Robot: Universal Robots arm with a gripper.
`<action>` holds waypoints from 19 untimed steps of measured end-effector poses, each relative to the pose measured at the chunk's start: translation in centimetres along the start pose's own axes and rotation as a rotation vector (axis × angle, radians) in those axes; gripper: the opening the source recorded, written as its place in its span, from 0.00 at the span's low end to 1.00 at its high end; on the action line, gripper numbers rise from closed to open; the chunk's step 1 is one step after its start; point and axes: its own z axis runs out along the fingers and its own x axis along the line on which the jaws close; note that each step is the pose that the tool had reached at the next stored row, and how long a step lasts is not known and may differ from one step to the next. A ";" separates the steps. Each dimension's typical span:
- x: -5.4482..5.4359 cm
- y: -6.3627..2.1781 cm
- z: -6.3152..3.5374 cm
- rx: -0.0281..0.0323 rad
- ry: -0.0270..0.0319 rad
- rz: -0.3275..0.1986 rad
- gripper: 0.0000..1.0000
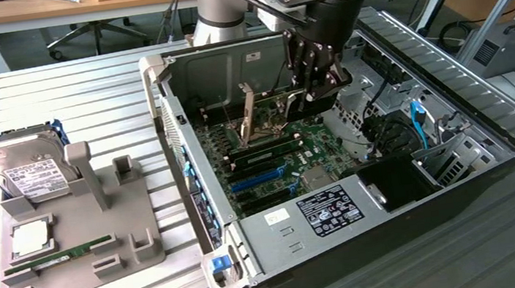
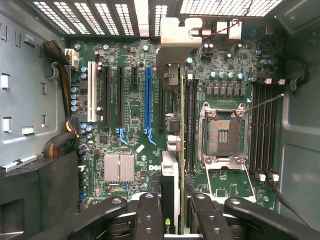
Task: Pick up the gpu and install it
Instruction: 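Insert the gpu into the slot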
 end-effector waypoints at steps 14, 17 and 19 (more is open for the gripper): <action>0.0 -0.02 1.30 -0.0001 0.0004 0.000 0.27; 0.0 0.04 1.31 -0.0001 0.0004 0.000 0.27; 0.0 0.09 1.30 -0.0001 0.0004 0.000 0.27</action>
